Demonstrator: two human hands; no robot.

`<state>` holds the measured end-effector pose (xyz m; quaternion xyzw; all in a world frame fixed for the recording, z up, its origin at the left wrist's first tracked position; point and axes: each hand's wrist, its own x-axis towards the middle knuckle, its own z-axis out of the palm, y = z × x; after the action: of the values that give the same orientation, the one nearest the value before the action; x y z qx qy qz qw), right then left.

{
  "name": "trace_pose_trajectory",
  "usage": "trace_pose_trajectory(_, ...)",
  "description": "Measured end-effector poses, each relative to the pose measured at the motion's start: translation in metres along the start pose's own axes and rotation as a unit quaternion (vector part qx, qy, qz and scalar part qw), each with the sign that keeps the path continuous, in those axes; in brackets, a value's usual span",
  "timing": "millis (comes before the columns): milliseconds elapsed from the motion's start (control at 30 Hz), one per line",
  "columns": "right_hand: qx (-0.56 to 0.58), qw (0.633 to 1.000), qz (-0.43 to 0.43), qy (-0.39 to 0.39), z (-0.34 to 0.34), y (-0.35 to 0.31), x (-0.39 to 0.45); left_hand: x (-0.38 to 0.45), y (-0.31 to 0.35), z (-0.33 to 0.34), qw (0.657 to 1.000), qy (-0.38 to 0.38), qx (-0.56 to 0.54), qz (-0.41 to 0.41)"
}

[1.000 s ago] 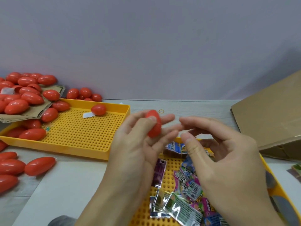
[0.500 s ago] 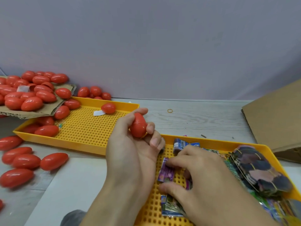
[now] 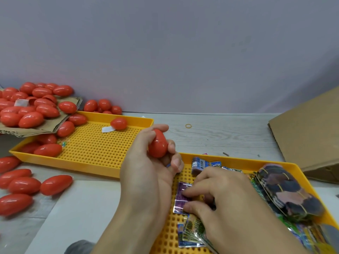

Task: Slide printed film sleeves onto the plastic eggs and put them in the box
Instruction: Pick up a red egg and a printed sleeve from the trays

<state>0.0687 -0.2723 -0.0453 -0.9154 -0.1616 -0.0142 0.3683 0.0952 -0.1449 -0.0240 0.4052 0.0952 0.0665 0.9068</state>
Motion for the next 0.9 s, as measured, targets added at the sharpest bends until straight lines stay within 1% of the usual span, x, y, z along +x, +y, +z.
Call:
trace_pose_trajectory(200,-0.031,0.999,-0.021,0.027,-0.002,-0.003,0.000,-0.002,0.001,0.001,1.000,-0.015,0.025,0.012)
trace_pose_trajectory(267,-0.029,0.998,-0.025,0.050,-0.003,-0.006,0.000,-0.002,0.001,0.002,0.999,-0.020,0.033,0.018)
trace_pose_trajectory(400,0.029,0.993,-0.028,0.115,-0.005,-0.006,-0.001,-0.003,0.002,0.001,0.998,-0.031,0.045,0.021)
trace_pose_trajectory(500,0.086,0.981,-0.012,0.171,-0.008,-0.005,0.000,-0.003,0.000,0.002,0.997,-0.037,0.054,0.049)
trace_pose_trajectory(600,0.144,0.973,0.019,0.181,-0.012,-0.005,0.000,-0.001,-0.001,0.000,0.993,-0.033,0.075,0.086)
trace_pose_trajectory(700,0.201,0.959,0.048,0.195,-0.017,-0.007,0.001,0.003,-0.003,-0.003,0.989,-0.044,0.106,0.090)
trace_pose_trajectory(767,0.265,0.938,0.072,0.212,-0.020,-0.007,0.002,0.001,-0.005,-0.004,0.978,-0.076,0.170,0.089)
trace_pose_trajectory(800,0.306,0.924,0.081,0.215,-0.021,-0.007,0.002,-0.002,-0.005,-0.002,0.967,-0.097,0.217,0.093)
trace_pose_trajectory(867,0.375,0.898,0.088,0.212,-0.022,-0.005,0.002,-0.008,-0.006,0.001,0.934,-0.133,0.308,0.121)
trace_pose_trajectory(900,0.392,0.890,0.090,0.214,-0.022,-0.005,0.003,-0.010,-0.006,0.003,0.920,-0.137,0.338,0.140)
